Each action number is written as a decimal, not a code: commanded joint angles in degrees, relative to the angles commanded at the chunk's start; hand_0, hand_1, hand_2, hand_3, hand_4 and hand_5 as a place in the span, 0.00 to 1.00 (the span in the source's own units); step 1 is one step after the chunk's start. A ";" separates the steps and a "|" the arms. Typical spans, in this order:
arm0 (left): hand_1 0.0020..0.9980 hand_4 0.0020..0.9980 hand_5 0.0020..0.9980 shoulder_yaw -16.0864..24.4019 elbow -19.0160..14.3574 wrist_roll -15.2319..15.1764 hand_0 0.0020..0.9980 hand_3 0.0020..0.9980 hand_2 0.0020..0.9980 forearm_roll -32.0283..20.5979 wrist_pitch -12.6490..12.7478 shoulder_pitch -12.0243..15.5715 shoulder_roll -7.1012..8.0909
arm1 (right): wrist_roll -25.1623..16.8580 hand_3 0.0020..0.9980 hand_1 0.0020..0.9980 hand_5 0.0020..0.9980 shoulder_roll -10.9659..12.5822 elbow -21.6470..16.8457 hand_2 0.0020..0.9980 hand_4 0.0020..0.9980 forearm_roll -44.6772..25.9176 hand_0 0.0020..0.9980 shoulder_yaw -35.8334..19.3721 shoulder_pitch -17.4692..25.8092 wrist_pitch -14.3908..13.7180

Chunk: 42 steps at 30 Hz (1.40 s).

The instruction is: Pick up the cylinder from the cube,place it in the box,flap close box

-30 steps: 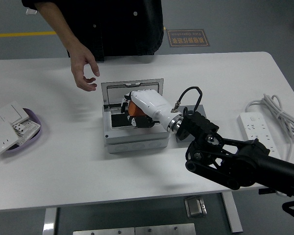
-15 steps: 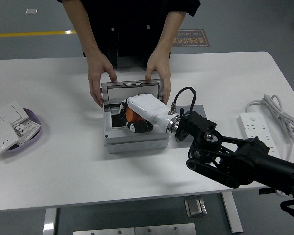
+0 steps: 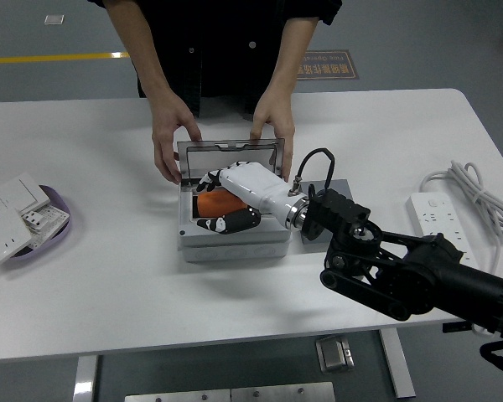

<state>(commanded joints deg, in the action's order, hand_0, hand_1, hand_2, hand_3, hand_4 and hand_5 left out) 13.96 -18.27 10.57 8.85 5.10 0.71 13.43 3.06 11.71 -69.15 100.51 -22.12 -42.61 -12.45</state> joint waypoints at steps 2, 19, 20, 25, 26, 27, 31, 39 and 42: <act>0.64 0.69 0.25 -0.35 -0.03 -0.20 0.62 0.63 0.63 -0.38 -0.01 0.02 -0.07 | -0.54 0.77 0.75 0.60 0.62 -1.37 0.72 0.97 -2.96 0.86 -0.12 0.61 -0.72; 0.64 0.69 0.25 -0.81 -0.06 -0.47 0.62 0.63 0.63 -0.63 -0.06 -0.13 -0.11 | -3.28 0.71 0.68 0.52 7.16 -10.53 0.67 0.87 -22.87 0.78 -5.03 -2.57 -6.87; 0.64 0.69 0.25 -0.76 -0.06 -0.42 0.62 0.63 0.63 -0.54 -0.06 -0.15 -0.10 | -3.44 0.71 0.68 0.52 7.28 -9.63 0.67 0.87 -23.33 0.78 -4.70 -3.25 -6.90; 0.64 0.69 0.25 -0.55 -0.07 -0.27 0.62 0.63 0.63 -0.18 -0.06 -0.21 0.03 | -4.62 0.70 0.66 0.51 6.95 -3.77 0.66 0.85 -26.02 0.75 -2.09 -6.44 -6.89; 0.64 0.69 0.25 -0.49 -0.08 -0.23 0.62 0.63 0.63 -0.08 -0.07 -0.22 0.05 | -4.88 0.70 0.66 0.51 6.77 -2.53 0.66 0.85 -26.54 0.75 -1.39 -6.99 -6.92; 0.64 0.69 0.25 -0.44 -0.08 -0.19 0.62 0.63 0.63 0.02 -0.07 -0.24 0.08 | -5.13 0.70 0.65 0.51 6.58 -1.29 0.65 0.85 -27.11 0.71 -0.66 -7.47 -6.95; 0.64 0.69 0.25 -0.36 -0.07 -0.14 0.62 0.63 0.63 0.20 -0.08 -0.39 0.15 | -6.00 0.70 0.65 0.51 5.96 2.84 0.65 0.85 -29.13 0.71 2.05 -8.55 -7.06; 0.64 0.69 0.24 -0.50 -0.09 -0.22 0.62 0.63 0.63 -0.02 -0.06 -0.37 -0.01 | -5.35 0.69 0.64 0.51 7.61 -0.97 0.65 0.84 -26.48 0.70 2.78 -7.02 -7.15; 0.64 0.69 0.24 -0.61 -0.09 -0.28 0.62 0.63 0.63 -0.17 -0.06 -0.34 -0.10 | -4.70 0.69 0.64 0.51 8.70 -4.12 0.65 0.84 -24.32 0.70 2.42 -5.92 -7.14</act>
<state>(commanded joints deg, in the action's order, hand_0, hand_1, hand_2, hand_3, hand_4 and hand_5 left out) 13.35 -18.36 10.29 8.68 5.05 0.38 13.34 -1.64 20.41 -73.27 76.19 -19.69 -48.52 -19.59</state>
